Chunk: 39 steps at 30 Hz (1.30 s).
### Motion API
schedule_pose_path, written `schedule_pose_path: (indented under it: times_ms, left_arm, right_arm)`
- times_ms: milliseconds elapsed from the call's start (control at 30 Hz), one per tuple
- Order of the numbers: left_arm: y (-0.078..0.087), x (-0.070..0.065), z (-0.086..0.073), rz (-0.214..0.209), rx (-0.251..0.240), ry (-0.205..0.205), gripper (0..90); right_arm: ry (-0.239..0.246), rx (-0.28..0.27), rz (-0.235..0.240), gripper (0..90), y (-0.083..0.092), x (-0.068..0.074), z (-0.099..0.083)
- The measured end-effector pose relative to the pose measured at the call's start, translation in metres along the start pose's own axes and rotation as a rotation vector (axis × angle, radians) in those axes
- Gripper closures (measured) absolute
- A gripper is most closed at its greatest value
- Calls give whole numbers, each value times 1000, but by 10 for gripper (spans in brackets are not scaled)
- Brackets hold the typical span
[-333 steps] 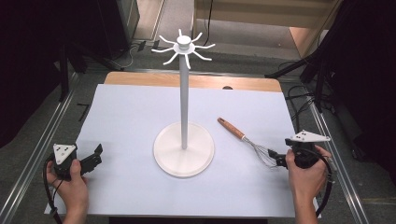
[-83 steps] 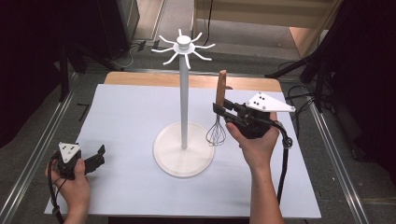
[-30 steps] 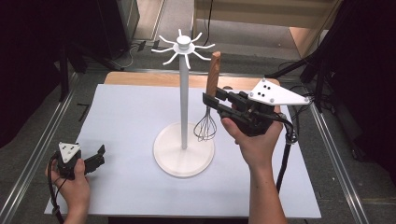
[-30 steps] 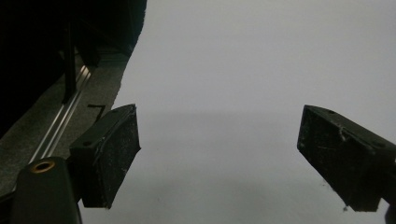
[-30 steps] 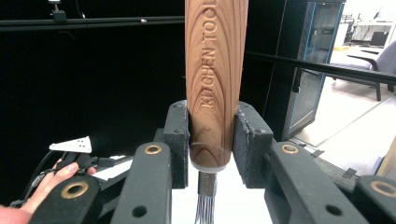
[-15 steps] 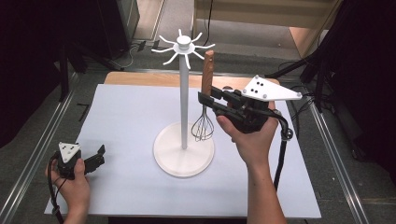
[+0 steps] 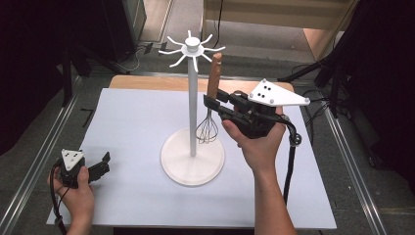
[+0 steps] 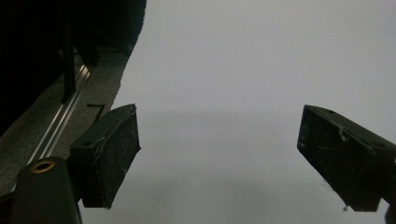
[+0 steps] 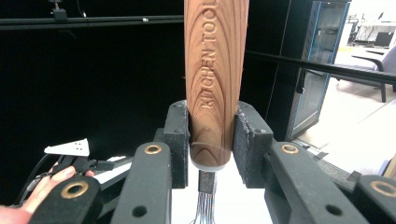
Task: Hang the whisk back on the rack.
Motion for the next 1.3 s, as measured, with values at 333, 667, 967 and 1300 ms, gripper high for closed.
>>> schedule_pose_path:
  times_ms: [333, 667, 967, 1300]
  left_arm:
    - [0, 0, 0, -1, 0, 0, 136]
    - [0, 0, 0, -2, -1, 1, 136]
    - [0, 0, 0, -1, 1, -1, 136]
    - [0, 0, 0, -2, 1, 1, 136]
  right_arm:
    - [5, 4, -1, 708, -3, 0, -2]
    - [3, 13, 8, 706, -3, -2, -3]
    - [17, 7, -2, 692, -1, -4, -4]
    - [24, 2, -12, 620, 3, -4, -9]
Point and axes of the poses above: each handheld gripper's, and its own axes: y roughly backward along the jaws, z roughly out of its top, x roughly to its left, the point moved 3 cm from there along -y, roughly forward along the jaws, and after that the axes turned 4 degrees about z, right-handed, at the moved point
